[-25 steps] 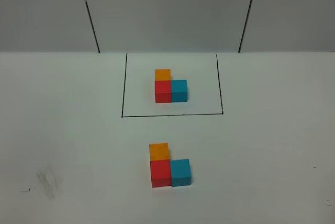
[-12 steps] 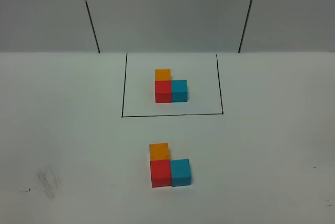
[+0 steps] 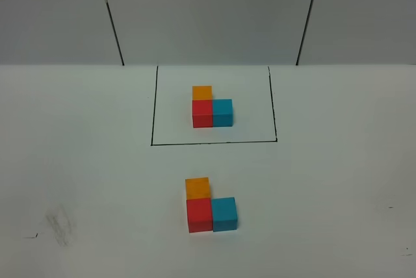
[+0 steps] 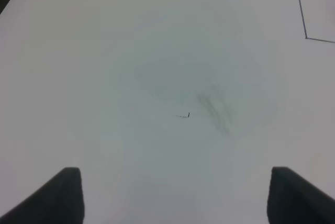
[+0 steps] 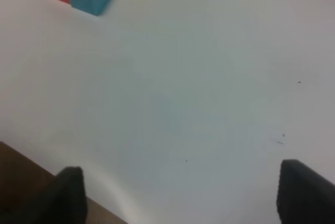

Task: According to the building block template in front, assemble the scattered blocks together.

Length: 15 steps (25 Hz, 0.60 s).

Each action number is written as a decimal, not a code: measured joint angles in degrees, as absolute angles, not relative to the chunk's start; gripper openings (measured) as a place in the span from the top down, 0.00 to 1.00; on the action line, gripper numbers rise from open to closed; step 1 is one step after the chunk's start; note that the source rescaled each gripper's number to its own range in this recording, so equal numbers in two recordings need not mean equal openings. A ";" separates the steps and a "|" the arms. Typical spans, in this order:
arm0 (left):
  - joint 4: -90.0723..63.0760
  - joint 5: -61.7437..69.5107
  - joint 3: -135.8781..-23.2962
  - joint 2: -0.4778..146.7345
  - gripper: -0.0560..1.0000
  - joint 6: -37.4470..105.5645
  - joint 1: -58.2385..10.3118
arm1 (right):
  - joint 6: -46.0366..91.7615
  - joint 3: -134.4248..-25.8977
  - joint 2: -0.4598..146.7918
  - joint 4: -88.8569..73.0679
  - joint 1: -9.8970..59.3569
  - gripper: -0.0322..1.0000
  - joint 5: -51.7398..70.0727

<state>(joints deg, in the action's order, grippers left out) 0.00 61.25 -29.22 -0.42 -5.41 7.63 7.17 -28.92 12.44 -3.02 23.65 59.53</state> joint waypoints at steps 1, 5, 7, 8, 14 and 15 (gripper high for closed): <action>0.00 61.25 -29.22 -0.42 0.38 -5.41 7.63 | 7.23 -28.63 12.44 -3.16 23.65 0.40 59.79; 0.00 61.25 -29.22 -0.42 0.38 -5.41 7.63 | 7.23 -28.31 12.44 -4.29 23.65 0.40 60.20; 0.00 61.25 -29.22 -0.42 0.38 -5.41 7.63 | 7.23 -28.31 12.44 -4.33 23.65 0.40 60.20; 0.00 61.25 -29.22 -0.42 0.38 -5.41 7.63 | 7.23 -28.31 12.44 -4.37 23.65 0.40 60.20; 0.00 61.25 -29.22 -0.42 0.38 -5.41 7.63 | 7.23 -28.20 8.66 -4.65 20.59 0.40 60.22; 0.00 61.25 -29.22 -0.42 0.38 -5.41 7.63 | 7.23 -28.20 7.38 -4.71 19.26 0.40 60.22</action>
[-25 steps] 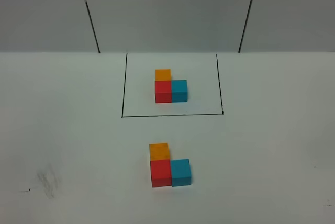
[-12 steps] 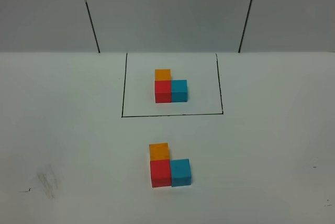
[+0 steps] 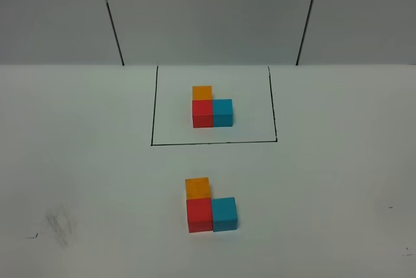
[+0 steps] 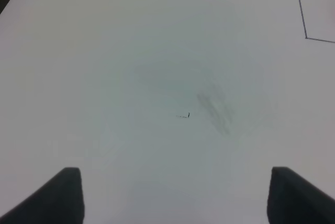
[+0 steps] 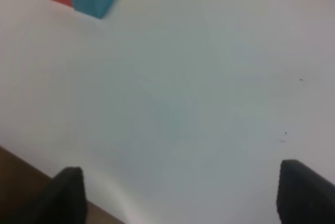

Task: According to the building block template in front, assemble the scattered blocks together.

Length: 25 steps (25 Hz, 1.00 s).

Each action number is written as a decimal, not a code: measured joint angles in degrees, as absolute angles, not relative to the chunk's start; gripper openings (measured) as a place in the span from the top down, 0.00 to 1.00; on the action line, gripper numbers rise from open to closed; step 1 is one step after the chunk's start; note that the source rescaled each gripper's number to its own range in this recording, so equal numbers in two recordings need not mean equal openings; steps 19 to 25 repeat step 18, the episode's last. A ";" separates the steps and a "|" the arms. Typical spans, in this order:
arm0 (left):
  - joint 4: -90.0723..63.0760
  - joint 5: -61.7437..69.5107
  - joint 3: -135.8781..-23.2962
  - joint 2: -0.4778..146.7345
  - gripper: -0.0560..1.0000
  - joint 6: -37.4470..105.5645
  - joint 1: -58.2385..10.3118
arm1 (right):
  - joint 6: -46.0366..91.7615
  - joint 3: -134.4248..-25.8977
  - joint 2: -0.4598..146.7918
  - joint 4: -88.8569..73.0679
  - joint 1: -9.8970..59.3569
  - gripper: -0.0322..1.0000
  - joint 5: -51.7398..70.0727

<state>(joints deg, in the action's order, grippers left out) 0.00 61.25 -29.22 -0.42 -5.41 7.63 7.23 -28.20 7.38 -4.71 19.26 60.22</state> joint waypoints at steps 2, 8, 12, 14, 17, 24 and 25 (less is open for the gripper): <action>0.00 61.25 -29.22 -0.42 0.38 -5.41 7.63 | 7.17 -28.20 4.90 -4.91 16.64 0.40 60.22; 0.00 61.25 -29.22 -0.42 0.38 -5.35 7.63 | 7.17 -28.20 0.55 -4.99 9.27 0.40 60.22; 0.00 61.25 -29.22 -0.42 0.38 -5.30 7.63 | 7.17 -28.20 0.52 -5.04 4.13 0.40 60.22; 0.00 61.25 -29.22 -0.42 0.38 -5.30 7.63 | 7.17 -28.20 0.52 -5.04 2.42 0.40 60.22; 0.00 61.25 -29.22 -0.42 0.38 -5.30 7.63 | 7.17 -28.20 0.52 -5.04 1.99 0.40 60.22; 0.00 61.25 -29.22 -0.42 0.38 -5.30 7.63 | 7.17 -28.20 0.52 -5.04 1.99 0.40 60.22; 0.00 61.25 -29.22 -0.42 0.38 -5.30 7.63 | 7.17 -28.20 0.52 -5.04 1.99 0.40 60.22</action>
